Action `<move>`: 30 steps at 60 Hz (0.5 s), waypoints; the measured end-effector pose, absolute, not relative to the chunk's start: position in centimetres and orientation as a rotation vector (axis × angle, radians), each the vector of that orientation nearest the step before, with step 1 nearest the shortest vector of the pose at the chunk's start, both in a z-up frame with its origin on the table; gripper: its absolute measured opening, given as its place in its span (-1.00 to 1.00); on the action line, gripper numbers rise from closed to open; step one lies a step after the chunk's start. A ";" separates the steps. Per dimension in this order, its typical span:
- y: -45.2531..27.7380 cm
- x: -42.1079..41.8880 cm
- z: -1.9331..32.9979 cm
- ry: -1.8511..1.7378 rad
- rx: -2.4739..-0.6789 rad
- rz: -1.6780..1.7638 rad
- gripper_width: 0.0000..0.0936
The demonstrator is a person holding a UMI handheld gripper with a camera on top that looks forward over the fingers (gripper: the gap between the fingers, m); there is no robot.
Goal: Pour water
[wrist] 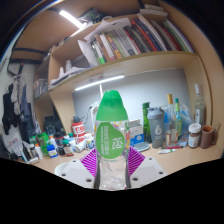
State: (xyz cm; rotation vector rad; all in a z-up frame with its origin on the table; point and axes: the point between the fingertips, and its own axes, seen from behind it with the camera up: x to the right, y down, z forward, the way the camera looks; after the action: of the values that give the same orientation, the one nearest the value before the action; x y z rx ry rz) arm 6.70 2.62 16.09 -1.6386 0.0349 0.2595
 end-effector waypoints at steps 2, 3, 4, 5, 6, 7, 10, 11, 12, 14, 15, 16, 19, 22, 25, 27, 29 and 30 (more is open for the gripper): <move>2.7 7.6 16.1 0.046 -1.636 0.256 -0.25; 2.8 7.8 16.0 0.047 -1.634 0.250 -0.25; 2.8 7.9 16.0 0.045 -1.631 0.243 -0.25; 2.8 8.0 15.8 0.040 -1.629 0.236 -0.25; 2.8 8.1 15.7 0.034 -1.628 0.229 -0.25; 2.7 7.9 15.4 0.034 -1.622 0.216 -0.25; 2.8 8.1 14.8 0.015 -1.625 0.197 -0.24; 2.8 8.1 14.5 0.006 -1.627 0.190 -0.24; 2.8 8.0 14.3 -0.006 -1.630 0.185 -0.24; 2.7 7.8 13.9 -0.025 -1.634 0.177 -0.24; 2.7 7.3 13.4 -0.027 -1.629 0.173 -0.24; 2.7 7.2 13.2 -0.036 -1.630 0.171 -0.24; 2.6 6.7 12.6 -0.061 -1.636 0.167 -0.23; 2.6 6.4 11.9 -0.082 -1.642 0.166 -0.22; 2.4 6.0 10.5 -0.105 -1.674 0.164 -0.20; 2.3 5.6 10.4 -0.135 -1.666 0.155 -0.17; 2.2 5.6 10.3 -0.161 -1.655 0.131 -0.19; 2.2 5.5 10.6 -0.166 -1.641 0.125 -0.19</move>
State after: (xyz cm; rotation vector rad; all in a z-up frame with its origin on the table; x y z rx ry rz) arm 5.54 2.17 10.58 -1.6407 -0.1664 0.1247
